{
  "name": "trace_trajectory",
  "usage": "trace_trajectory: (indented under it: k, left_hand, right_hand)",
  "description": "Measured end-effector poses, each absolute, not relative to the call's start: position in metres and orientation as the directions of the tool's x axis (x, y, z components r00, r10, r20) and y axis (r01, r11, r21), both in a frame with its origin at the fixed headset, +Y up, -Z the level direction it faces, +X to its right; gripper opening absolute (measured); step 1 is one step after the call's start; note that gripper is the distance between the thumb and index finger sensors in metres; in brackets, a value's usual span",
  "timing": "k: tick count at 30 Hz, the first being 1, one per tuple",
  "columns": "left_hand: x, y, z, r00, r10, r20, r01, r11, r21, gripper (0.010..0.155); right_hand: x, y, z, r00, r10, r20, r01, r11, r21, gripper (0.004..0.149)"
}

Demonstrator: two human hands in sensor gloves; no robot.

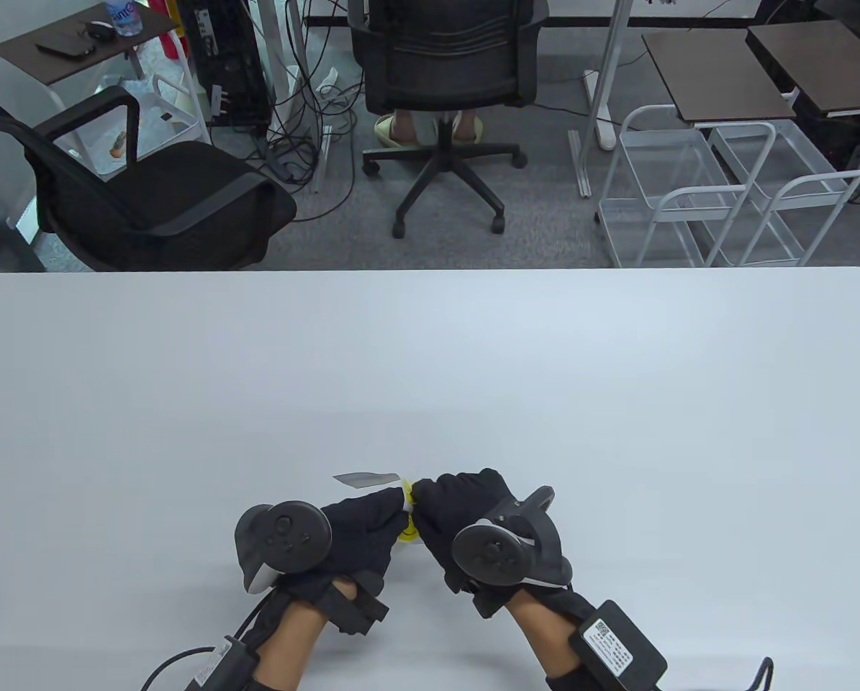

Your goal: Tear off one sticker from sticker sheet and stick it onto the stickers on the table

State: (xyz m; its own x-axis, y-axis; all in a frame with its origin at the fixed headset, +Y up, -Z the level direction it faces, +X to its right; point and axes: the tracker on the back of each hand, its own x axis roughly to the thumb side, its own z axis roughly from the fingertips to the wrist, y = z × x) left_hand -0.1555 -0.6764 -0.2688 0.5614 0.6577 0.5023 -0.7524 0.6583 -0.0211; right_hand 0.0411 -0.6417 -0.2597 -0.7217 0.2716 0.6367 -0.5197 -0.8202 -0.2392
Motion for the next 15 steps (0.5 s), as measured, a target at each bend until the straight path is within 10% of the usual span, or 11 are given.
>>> trace_trajectory:
  k: [15]
  left_hand:
    - [-0.164,-0.678,-0.271,0.596,0.663,0.454,-0.757,0.652,0.043,0.041]
  right_hand:
    - [0.057,-0.638,-0.265,-0.730,0.369,0.576,-0.605,-0.741,-0.292,0.039]
